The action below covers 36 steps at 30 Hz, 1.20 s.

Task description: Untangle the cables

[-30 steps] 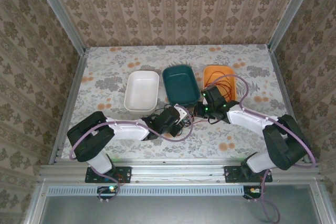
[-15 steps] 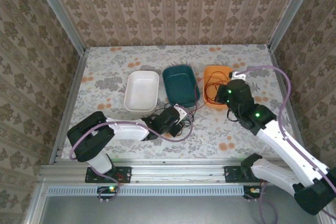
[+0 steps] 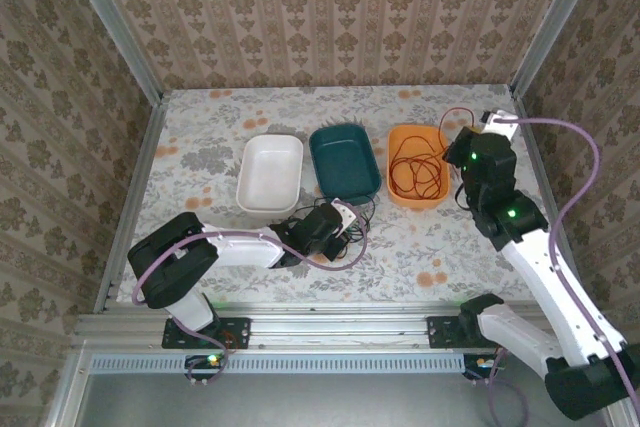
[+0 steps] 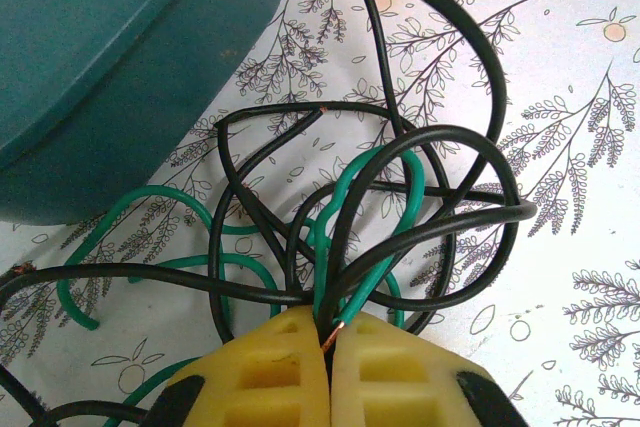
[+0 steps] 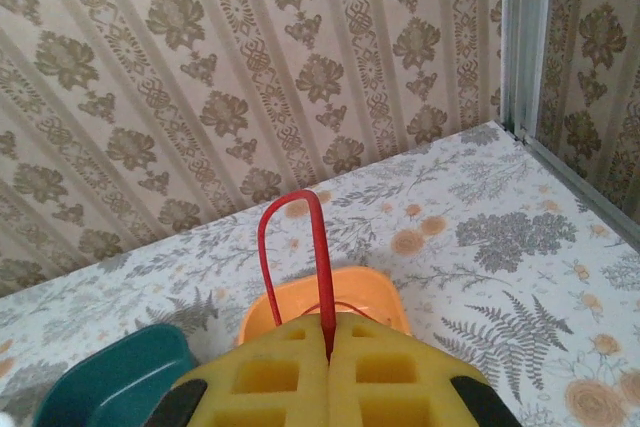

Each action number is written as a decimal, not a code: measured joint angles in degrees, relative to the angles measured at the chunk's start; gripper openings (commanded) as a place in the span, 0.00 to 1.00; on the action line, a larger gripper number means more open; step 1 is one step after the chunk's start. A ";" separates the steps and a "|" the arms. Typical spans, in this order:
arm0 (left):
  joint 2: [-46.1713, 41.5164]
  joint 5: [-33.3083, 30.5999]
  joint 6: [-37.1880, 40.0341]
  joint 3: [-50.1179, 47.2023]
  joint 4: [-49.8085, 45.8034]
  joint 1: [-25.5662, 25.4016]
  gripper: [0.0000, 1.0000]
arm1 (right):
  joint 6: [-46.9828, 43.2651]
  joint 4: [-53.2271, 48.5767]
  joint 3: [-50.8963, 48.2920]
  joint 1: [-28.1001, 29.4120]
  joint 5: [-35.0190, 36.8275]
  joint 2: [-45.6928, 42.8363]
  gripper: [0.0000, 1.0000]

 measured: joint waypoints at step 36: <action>0.00 -0.02 0.02 0.02 -0.02 0.00 0.00 | 9.97 -8.00 0.55 -0.76 -1.84 25.03 0.49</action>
